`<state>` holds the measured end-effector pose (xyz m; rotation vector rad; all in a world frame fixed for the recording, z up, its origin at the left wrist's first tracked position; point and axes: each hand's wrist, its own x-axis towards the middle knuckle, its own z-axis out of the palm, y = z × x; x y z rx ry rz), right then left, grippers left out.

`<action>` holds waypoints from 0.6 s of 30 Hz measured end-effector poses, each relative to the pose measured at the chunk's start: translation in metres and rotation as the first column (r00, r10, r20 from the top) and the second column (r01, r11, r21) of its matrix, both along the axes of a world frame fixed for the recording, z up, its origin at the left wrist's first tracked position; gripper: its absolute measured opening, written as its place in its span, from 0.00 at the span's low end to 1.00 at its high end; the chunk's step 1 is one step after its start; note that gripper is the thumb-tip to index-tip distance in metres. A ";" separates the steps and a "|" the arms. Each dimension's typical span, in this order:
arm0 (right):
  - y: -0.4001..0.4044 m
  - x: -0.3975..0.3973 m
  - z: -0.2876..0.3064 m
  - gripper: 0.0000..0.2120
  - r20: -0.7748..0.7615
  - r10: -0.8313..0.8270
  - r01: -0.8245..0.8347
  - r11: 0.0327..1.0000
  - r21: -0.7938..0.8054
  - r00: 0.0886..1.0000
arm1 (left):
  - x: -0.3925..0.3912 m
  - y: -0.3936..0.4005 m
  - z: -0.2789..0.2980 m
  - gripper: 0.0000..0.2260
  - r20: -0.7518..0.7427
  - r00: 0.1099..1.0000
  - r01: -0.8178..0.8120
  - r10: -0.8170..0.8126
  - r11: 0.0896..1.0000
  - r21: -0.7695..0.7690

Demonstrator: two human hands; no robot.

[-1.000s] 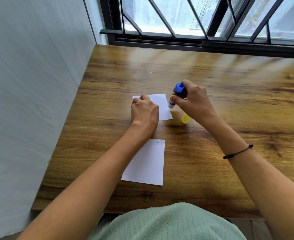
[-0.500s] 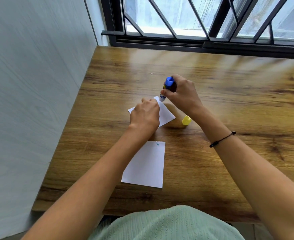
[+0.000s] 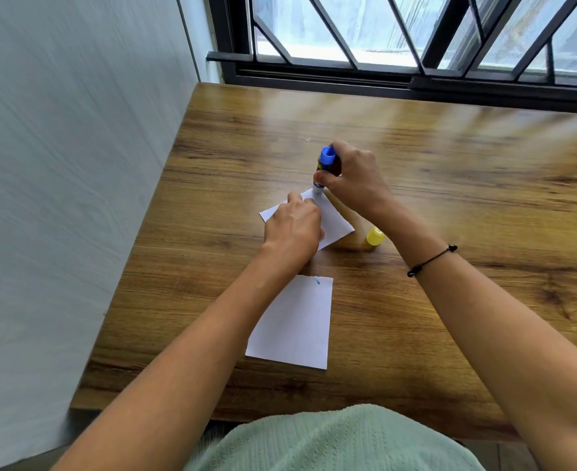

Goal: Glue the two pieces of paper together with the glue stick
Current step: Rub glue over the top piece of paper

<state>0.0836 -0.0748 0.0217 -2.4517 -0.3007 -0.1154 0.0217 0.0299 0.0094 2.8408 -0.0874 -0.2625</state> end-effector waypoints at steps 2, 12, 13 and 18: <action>-0.002 -0.001 0.000 0.12 -0.007 0.005 -0.005 1.000 -0.008 1.000 | 0.000 0.000 0.000 0.18 -0.009 1.000 0.003 -0.003 1.000 -0.002; -0.022 -0.025 0.004 0.10 -0.048 0.025 -0.025 1.000 -0.017 0.999 | 0.003 -0.003 0.002 0.19 -0.049 0.999 0.019 -0.018 0.999 0.037; -0.024 -0.028 0.005 0.10 -0.050 0.027 -0.028 0.999 -0.018 0.998 | 0.003 -0.003 0.003 0.19 -0.049 0.999 0.021 -0.019 0.999 0.040; -0.033 -0.041 0.006 0.11 -0.048 0.039 -0.040 0.999 -0.023 0.998 | 0.005 -0.003 0.003 0.20 -0.042 0.999 0.015 -0.012 0.998 0.063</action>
